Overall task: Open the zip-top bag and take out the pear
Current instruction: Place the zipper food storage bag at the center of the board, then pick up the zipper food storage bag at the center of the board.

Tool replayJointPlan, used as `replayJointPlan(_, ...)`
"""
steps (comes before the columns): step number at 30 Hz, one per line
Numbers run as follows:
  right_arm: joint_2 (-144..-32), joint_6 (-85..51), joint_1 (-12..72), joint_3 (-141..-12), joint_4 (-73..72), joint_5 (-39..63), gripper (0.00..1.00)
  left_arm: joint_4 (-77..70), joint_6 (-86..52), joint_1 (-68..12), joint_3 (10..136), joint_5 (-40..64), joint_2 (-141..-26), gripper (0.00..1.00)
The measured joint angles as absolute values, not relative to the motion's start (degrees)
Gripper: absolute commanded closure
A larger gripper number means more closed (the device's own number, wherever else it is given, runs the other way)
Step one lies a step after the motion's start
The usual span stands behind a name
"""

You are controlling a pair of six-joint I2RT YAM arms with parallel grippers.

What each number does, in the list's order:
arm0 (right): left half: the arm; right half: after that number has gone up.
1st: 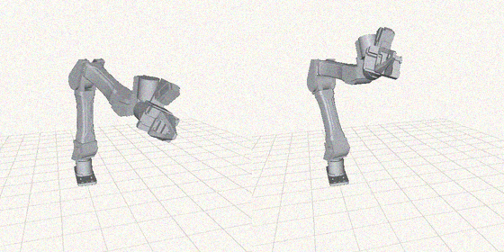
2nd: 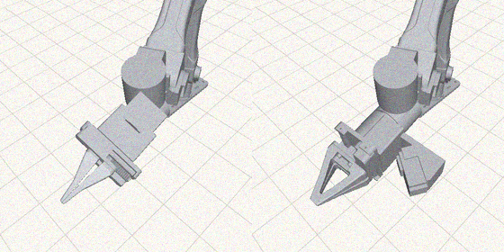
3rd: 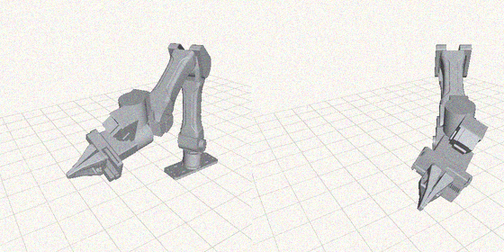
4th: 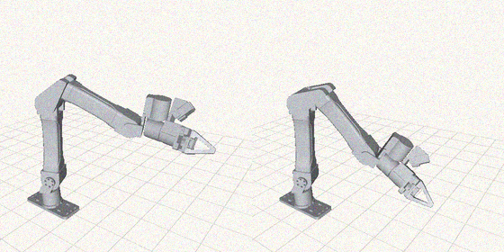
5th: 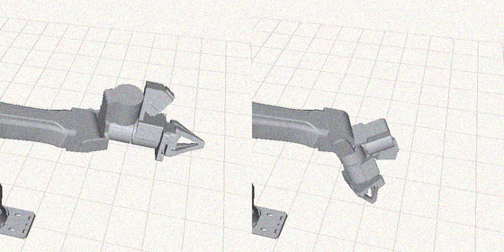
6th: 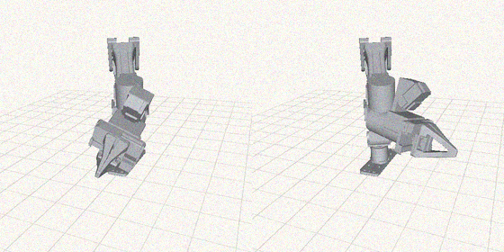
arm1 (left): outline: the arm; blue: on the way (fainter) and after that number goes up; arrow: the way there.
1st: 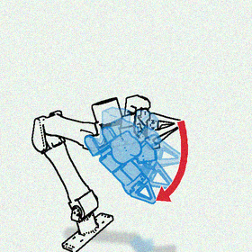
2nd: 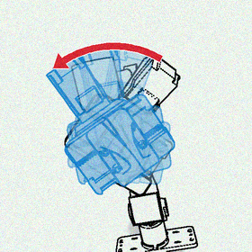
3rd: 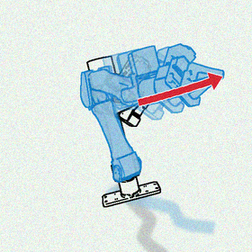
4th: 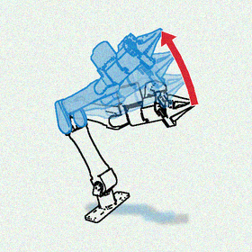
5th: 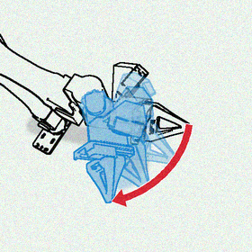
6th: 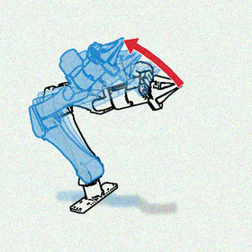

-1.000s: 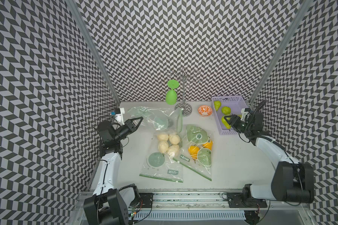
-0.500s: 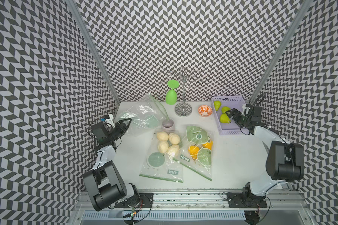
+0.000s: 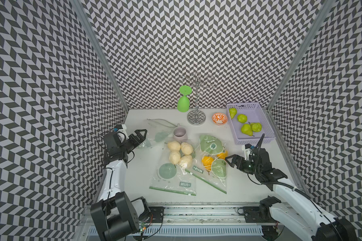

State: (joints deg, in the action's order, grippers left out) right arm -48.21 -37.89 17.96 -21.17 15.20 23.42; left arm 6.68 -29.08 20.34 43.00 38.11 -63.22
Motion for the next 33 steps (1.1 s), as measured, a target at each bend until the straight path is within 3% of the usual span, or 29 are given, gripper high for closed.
replayJointPlan(10,-37.6,-48.9,33.4,-10.6,17.9,20.0,0.06,12.2,-32.6,-3.8,37.9,30.5,-46.7,0.03)
replayJointPlan(16,-40.7,-55.7,43.0,-7.8,8.7,18.2,0.1,12.5,-35.5,-19.9,35.5,25.9,-40.4,0.11)
replayJointPlan(20,-45.2,-59.2,46.3,-6.6,1.7,17.1,0.32,11.4,-34.6,-28.3,35.4,21.3,-40.4,0.21)
replayJointPlan(24,-46.3,-60.4,46.5,-7.1,3.4,13.8,0.65,9.3,-32.3,-34.5,35.4,18.2,-41.6,0.31)
replayJointPlan(29,-44.1,-60.1,45.3,-9.6,8.5,8.7,0.96,7.8,-28.2,-39.1,35.5,15.5,-43.8,0.34)
replayJointPlan(31,-43.6,-59.5,43.9,-11.0,9.3,8.5,1.0,7.8,-25.8,-40.2,35.9,14.6,-44.4,0.34)
replayJointPlan(33,-43.5,-58.3,42.2,-12.8,10.3,8.6,0.97,8.2,-22.0,-41.5,37.1,13.8,-45.1,0.34)
